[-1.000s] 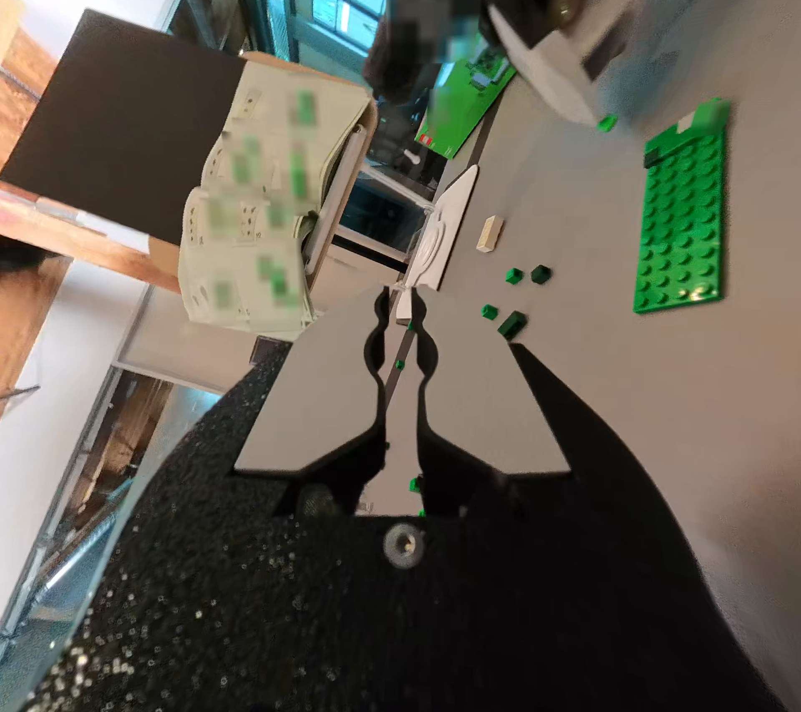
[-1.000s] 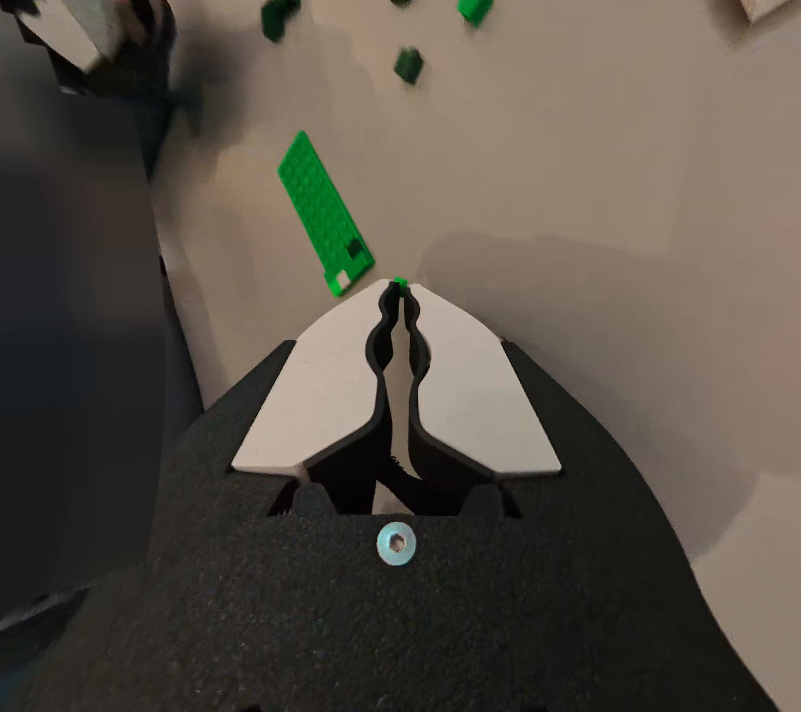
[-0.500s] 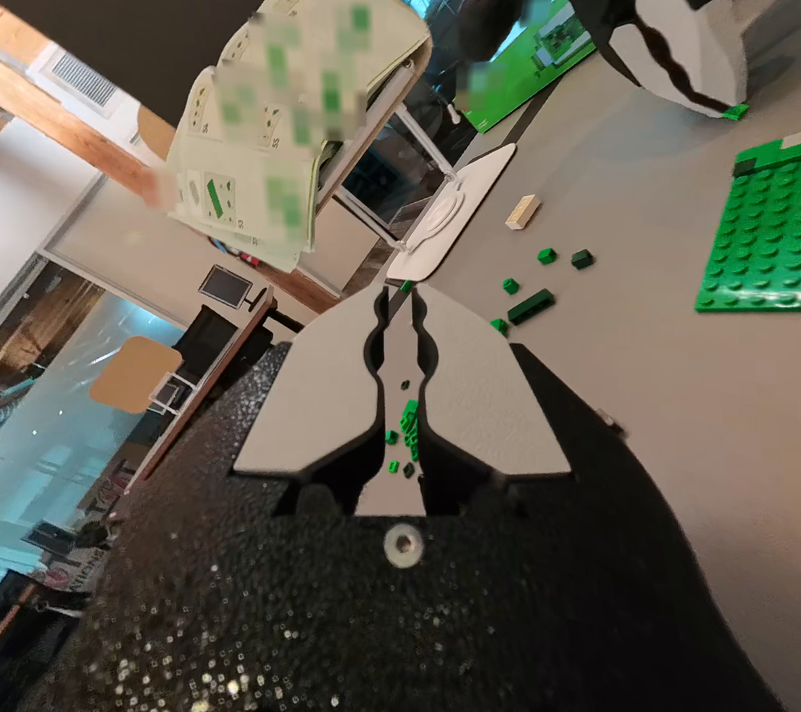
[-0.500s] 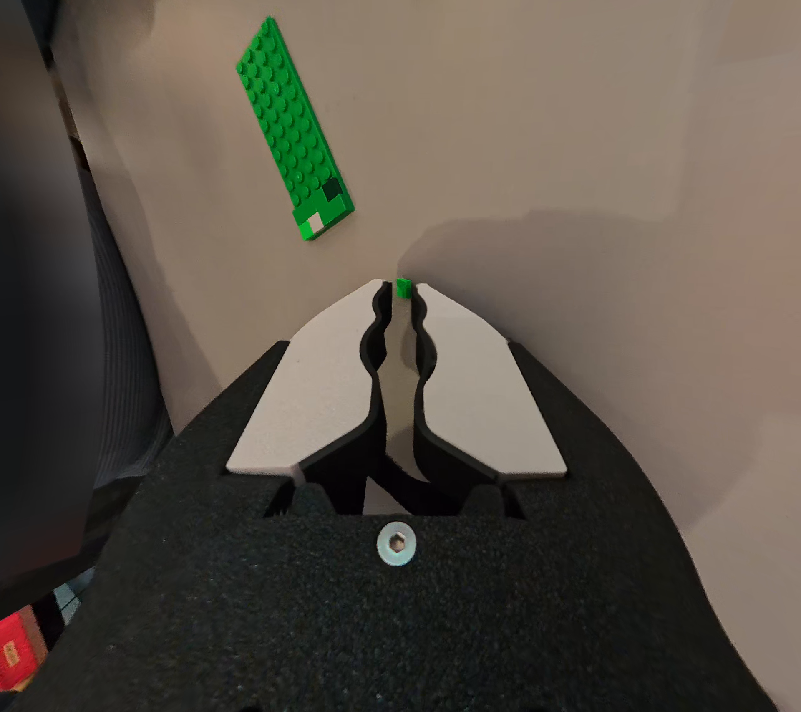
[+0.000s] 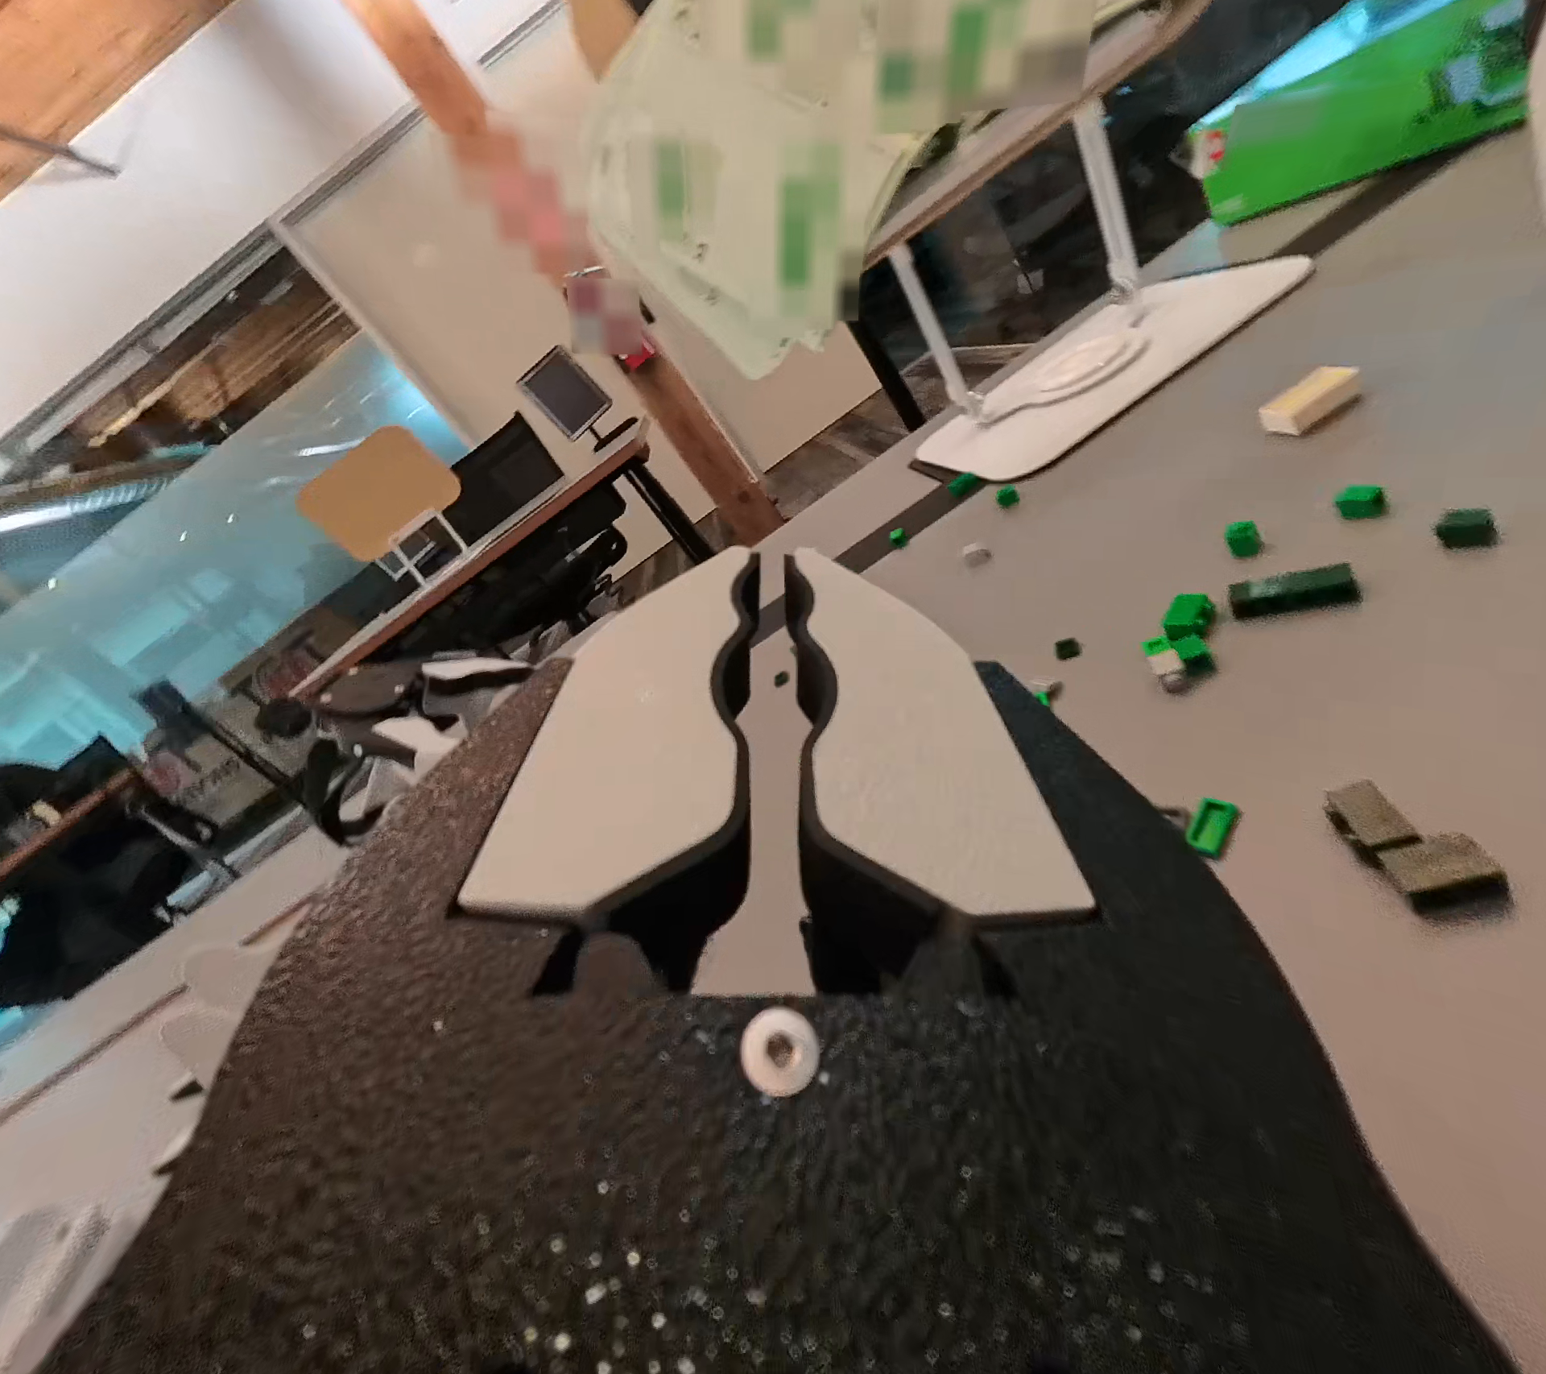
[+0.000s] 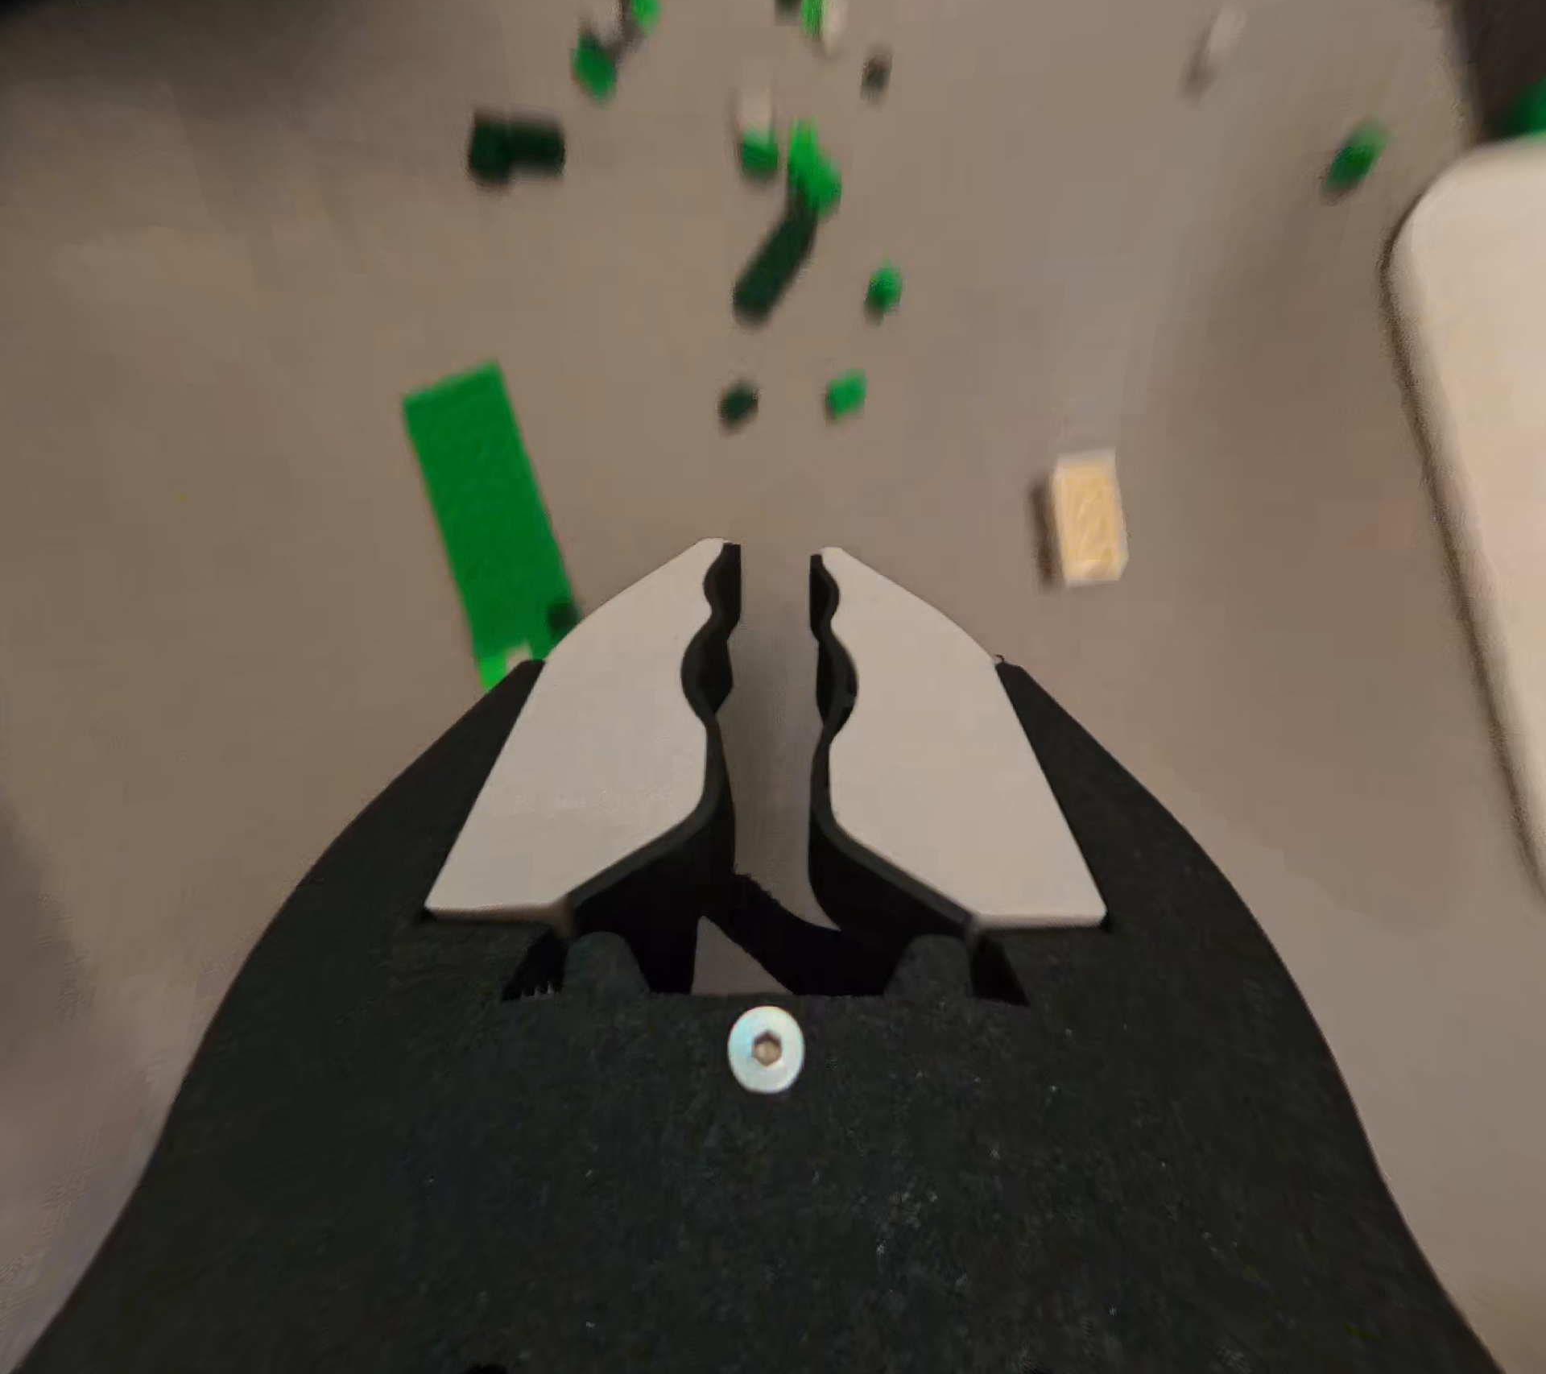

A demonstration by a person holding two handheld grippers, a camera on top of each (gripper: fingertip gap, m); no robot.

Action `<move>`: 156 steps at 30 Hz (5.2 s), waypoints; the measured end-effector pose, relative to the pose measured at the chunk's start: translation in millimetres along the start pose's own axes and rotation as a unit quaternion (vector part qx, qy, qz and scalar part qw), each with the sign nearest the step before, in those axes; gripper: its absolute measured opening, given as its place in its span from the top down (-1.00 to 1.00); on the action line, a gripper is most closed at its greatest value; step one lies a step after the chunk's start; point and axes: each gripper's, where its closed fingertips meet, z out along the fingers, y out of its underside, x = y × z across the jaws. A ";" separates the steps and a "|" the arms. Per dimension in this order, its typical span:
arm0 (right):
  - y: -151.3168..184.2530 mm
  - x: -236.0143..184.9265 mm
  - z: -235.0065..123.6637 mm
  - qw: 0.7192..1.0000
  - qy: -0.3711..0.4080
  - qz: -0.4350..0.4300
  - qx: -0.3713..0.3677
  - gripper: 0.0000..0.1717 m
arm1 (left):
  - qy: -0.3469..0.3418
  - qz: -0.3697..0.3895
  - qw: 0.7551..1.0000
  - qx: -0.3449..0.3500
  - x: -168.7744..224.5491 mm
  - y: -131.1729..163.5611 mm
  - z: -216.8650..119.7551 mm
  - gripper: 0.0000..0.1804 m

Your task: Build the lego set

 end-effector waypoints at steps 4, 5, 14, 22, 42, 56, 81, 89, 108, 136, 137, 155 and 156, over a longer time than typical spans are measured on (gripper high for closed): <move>-60.4 -4.4 39.2 0.998 0.019 -0.054 0.039 0.90 | -0.033 -0.044 0.998 -0.014 -19.5 15.3 -1.0 0.85; -71.0 -2.3 52.0 0.997 0.020 -0.059 0.042 0.90 | -0.033 -0.044 0.998 -0.017 -20.1 17.6 -0.9 0.84; -99.8 10.9 123.1 0.987 -0.045 -0.149 -0.032 0.91 | -0.016 -0.045 0.999 -0.026 -16.1 21.7 1.8 0.82; -84.1 29.1 121.2 0.968 -0.046 -0.225 -0.101 0.94 | -0.008 -0.076 0.997 -0.030 -17.9 28.1 4.7 0.82; -117.9 -35.7 160.4 0.950 -0.146 -0.263 -0.079 0.86 | 0.006 -0.098 0.995 -0.029 -15.9 29.4 7.4 0.82; -117.1 -28.9 161.0 0.953 -0.154 -0.242 -0.100 0.90 | 0.014 -0.106 0.994 -0.028 -13.7 27.9 7.4 0.82; -121.9 -34.2 165.6 0.954 -0.159 -0.235 -0.100 0.89 | 0.022 -0.114 0.993 -0.030 -12.8 28.9 9.9 0.83; -149.7 -24.8 141.4 0.935 -0.012 -0.354 0.032 1.00 | 0.053 -0.154 0.986 -0.019 -9.4 21.5 4.9 0.83; -139.5 -41.0 152.1 0.959 -0.096 -0.265 -0.006 0.84 | 0.075 -0.348 0.933 -0.048 -31.7 50.8 4.8 0.79; -137.8 -31.0 172.6 0.917 -0.118 -0.378 -0.054 0.92 | 0.106 -0.363 0.924 -0.062 -20.3 54.4 8.7 0.79; -142.5 -30.5 168.0 0.916 -0.097 -0.389 -0.028 0.91 | 0.113 -0.372 0.919 -0.063 -19.1 54.3 8.6 0.80; -168.4 -31.1 110.0 0.860 0.114 -0.486 0.104 0.92 | 0.316 -0.522 0.787 -0.095 39.8 46.7 6.9 0.82; -168.7 -33.3 109.7 0.858 0.115 -0.489 0.104 0.92 | 0.316 -0.521 0.787 -0.098 40.8 47.7 7.2 0.82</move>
